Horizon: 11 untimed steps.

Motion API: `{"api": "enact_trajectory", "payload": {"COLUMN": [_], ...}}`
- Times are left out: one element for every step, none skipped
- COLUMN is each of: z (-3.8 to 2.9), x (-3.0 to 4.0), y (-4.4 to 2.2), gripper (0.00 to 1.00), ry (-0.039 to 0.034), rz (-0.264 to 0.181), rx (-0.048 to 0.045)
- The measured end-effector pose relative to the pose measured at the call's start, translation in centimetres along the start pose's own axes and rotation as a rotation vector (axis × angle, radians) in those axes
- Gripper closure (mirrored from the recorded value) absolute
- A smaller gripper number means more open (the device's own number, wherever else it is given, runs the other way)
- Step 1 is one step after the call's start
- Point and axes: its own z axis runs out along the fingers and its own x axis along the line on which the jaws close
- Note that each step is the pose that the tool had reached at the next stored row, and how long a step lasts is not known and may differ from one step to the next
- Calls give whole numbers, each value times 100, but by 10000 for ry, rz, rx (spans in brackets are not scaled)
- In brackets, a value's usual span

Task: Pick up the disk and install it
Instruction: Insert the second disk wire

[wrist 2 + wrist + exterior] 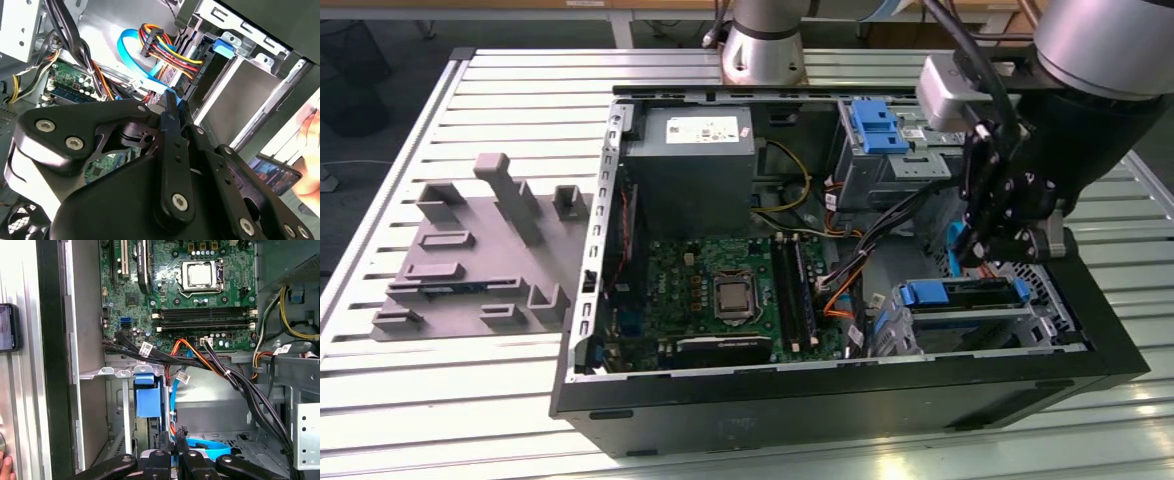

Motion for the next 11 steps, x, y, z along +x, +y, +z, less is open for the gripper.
{"api": "enact_trajectory", "payload": {"z": [6,13,19,22,24,24,24,24,24,24,24], "x": [6,15,25,34,38,39,39,39,39,39,39], "y": [4,7,7,6,6,6,7,7,7,7,7], "gripper": [84,84,84,84,84,84,84,84,84,84,84], "ry": [-16,-32,-52,-79,-99,-104,-105,-105,-107,-107,-107], "rz": [-17,-33,-45,-52,-52,-53,-52,-52,-52,-52,-52], "rx": [17,43,67,79,82,82,83,83,83,83,82]}}
